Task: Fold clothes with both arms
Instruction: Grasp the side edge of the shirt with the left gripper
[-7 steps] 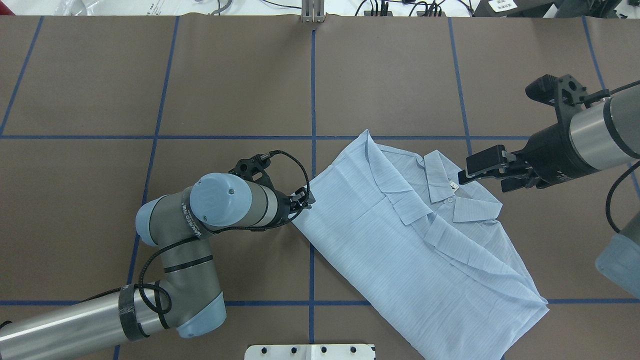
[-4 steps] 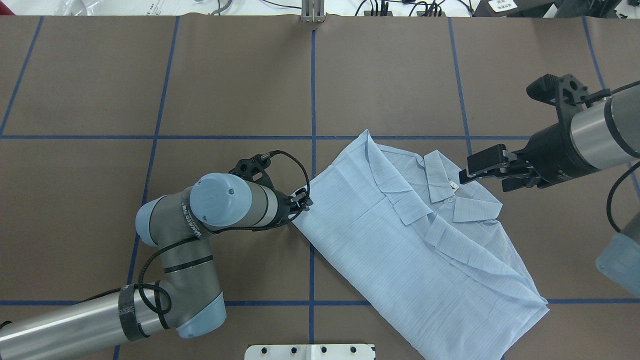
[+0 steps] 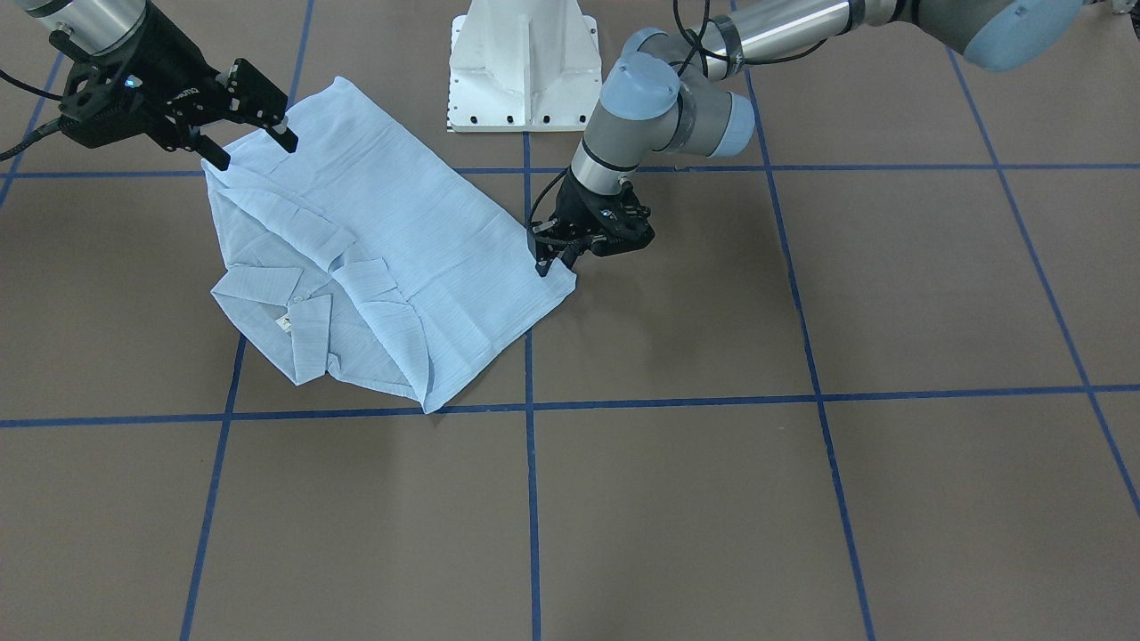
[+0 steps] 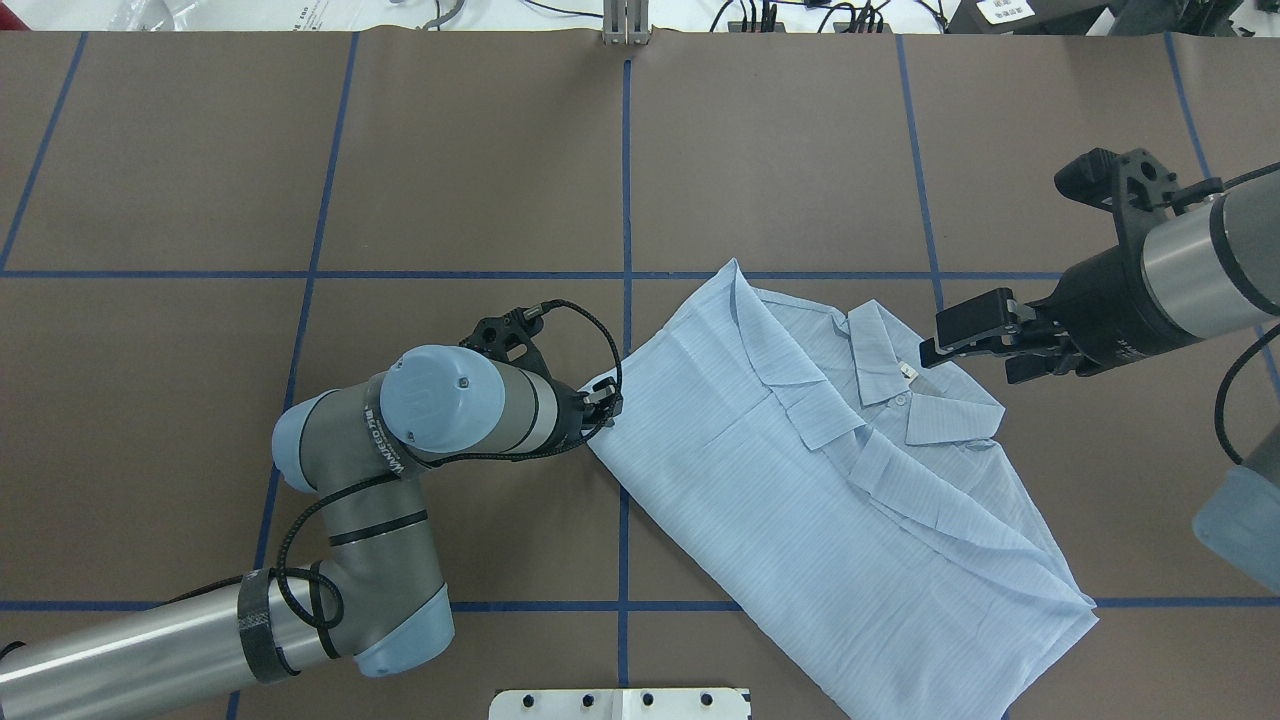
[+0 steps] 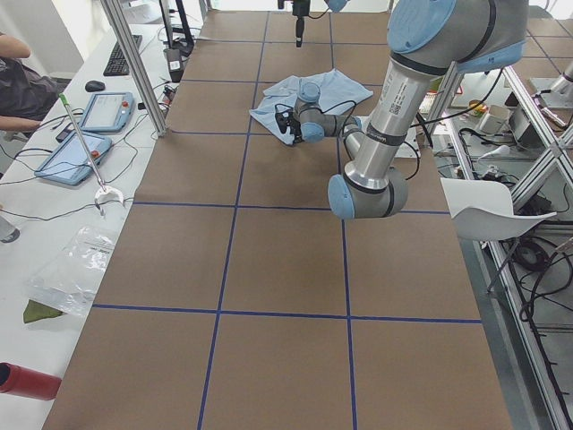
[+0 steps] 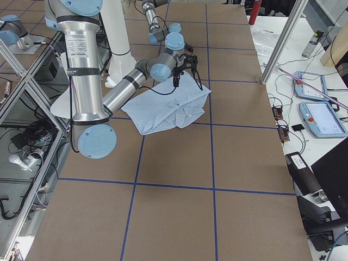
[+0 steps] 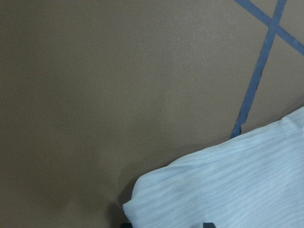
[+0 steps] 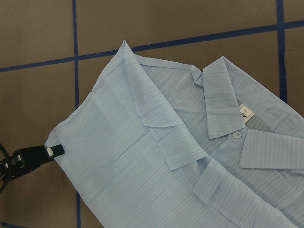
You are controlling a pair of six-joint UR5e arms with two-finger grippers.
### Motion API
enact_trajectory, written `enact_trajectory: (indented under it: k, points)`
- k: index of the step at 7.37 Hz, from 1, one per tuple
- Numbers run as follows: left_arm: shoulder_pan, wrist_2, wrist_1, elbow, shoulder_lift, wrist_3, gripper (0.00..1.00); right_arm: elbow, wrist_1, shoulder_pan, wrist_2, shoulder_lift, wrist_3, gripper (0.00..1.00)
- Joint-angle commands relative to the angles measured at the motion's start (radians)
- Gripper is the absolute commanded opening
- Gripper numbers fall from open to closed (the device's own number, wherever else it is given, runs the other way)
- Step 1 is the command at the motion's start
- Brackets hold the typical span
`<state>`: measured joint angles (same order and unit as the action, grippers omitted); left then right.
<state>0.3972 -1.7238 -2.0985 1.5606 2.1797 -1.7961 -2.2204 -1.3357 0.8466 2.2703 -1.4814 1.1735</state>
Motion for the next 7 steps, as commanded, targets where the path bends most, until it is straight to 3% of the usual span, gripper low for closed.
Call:
enact_trajectory:
  k: [1,4,7]
  points:
    - [0.000,0.001,0.000,0.001,0.000,-0.021,0.02,0.001,0.001,0.000,0.000,0.001,0.000,1.00]
    - [0.031,0.001,0.000,0.006,0.002,-0.039,0.00,0.001,0.001,0.006,-0.002,0.001,0.000,1.00]
    - [0.148,0.003,0.017,0.003,0.012,-0.006,0.00,0.002,0.006,0.017,-0.012,-0.002,0.000,1.00]
